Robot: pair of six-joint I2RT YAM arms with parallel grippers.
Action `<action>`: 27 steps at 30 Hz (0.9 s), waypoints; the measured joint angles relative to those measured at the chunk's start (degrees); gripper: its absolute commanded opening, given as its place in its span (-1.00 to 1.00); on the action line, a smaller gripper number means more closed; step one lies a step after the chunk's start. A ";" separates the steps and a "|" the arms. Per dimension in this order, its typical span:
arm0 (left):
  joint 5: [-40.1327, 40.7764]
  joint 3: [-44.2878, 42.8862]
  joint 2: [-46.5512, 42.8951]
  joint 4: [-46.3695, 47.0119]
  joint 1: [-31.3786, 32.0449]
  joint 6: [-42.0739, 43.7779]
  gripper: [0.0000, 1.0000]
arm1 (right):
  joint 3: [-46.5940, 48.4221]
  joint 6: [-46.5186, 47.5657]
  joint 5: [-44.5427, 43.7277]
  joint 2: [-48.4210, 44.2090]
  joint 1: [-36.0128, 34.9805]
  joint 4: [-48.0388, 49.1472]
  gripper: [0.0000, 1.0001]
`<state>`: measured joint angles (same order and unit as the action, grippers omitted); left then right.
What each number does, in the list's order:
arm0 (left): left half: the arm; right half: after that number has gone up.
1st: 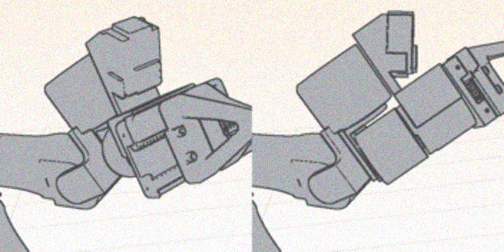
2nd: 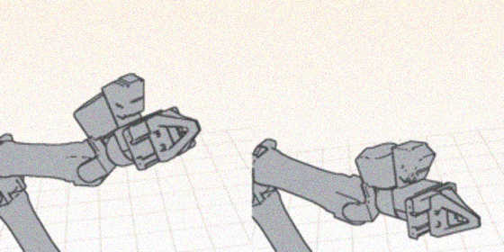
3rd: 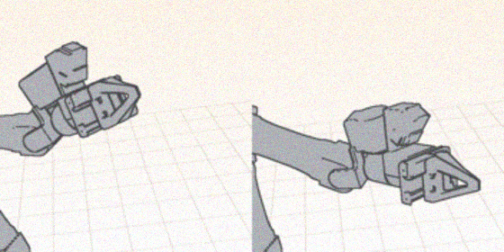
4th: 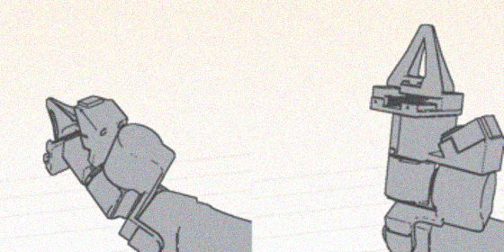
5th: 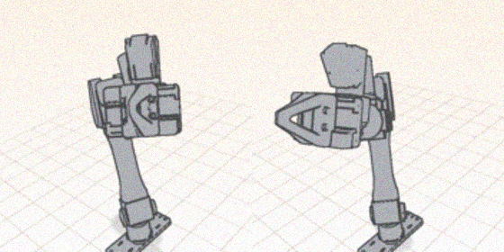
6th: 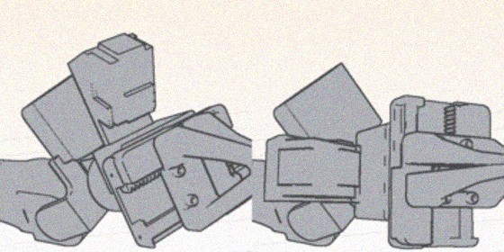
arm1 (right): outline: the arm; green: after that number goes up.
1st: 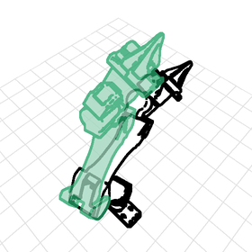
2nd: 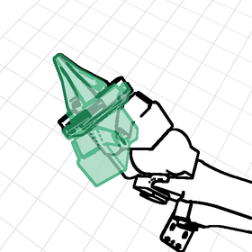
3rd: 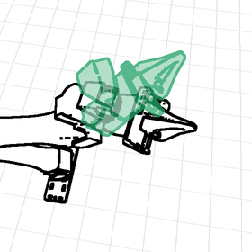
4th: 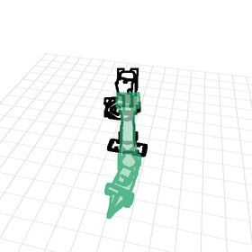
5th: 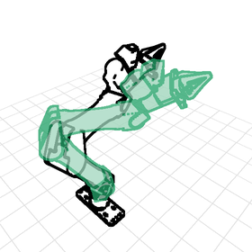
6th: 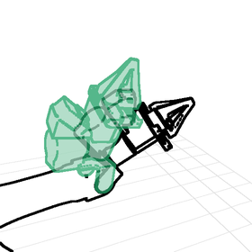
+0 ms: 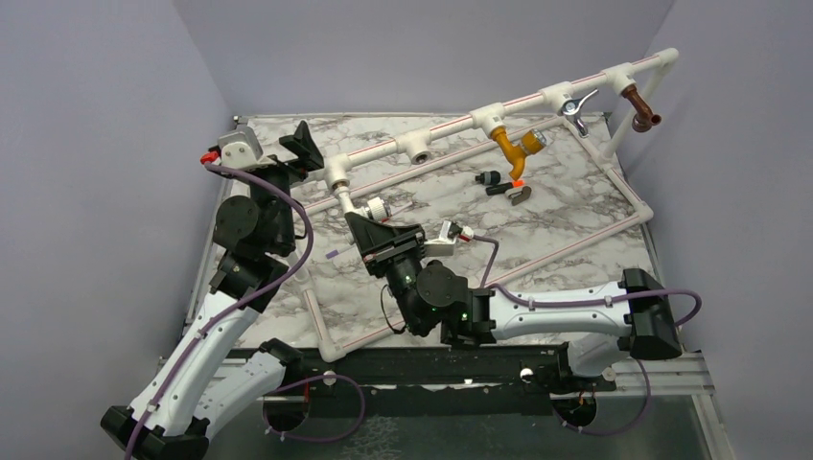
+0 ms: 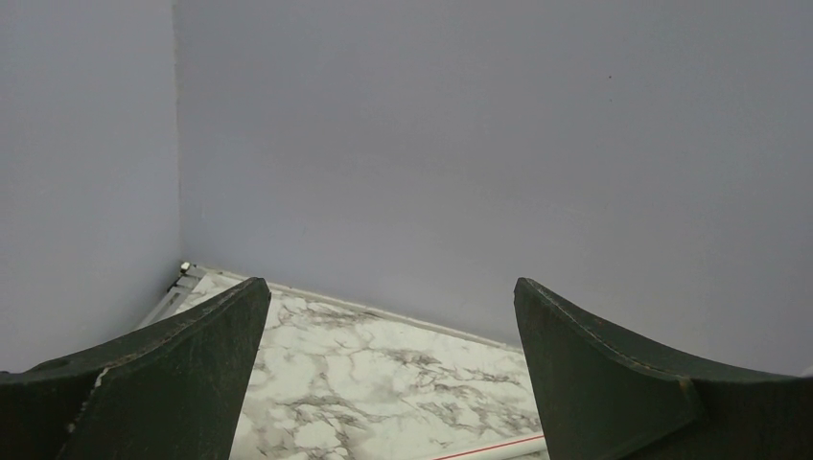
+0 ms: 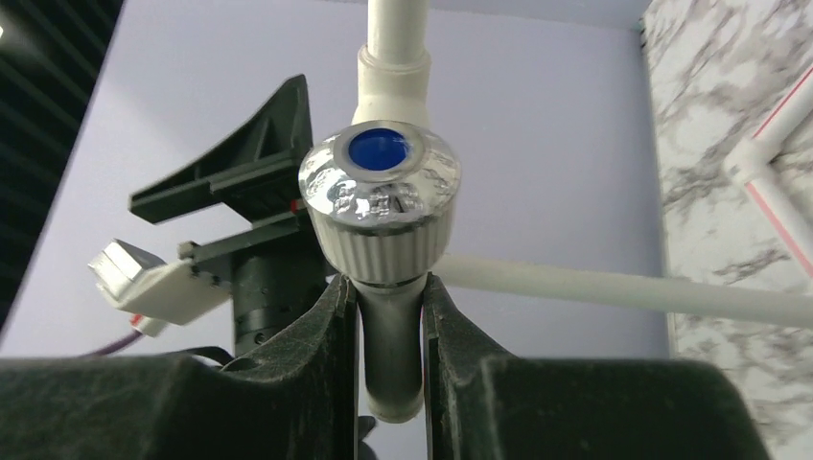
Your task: Install the water faucets
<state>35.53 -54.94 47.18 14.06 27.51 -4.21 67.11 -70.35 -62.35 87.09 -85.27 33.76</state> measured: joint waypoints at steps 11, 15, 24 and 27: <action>-0.02 0.24 -0.28 0.20 0.00 0.46 0.98 | 0.00 -17.64 1.40 -0.46 0.26 -4.11 -0.99; 0.00 0.33 -0.31 0.44 0.00 0.50 0.98 | -0.04 -19.30 1.57 -0.46 0.28 -4.31 -0.99; 0.00 0.33 -0.31 0.44 0.00 0.66 0.98 | -0.44 -20.26 1.57 -0.46 0.28 -4.24 -0.73; 0.00 0.33 -0.31 0.44 0.00 0.66 0.98 | -0.44 -20.26 1.60 -0.46 0.28 -4.20 -0.69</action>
<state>35.53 -54.61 46.87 14.50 27.51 -3.55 66.67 -90.61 -60.75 86.63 -84.99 29.56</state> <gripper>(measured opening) 0.990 0.265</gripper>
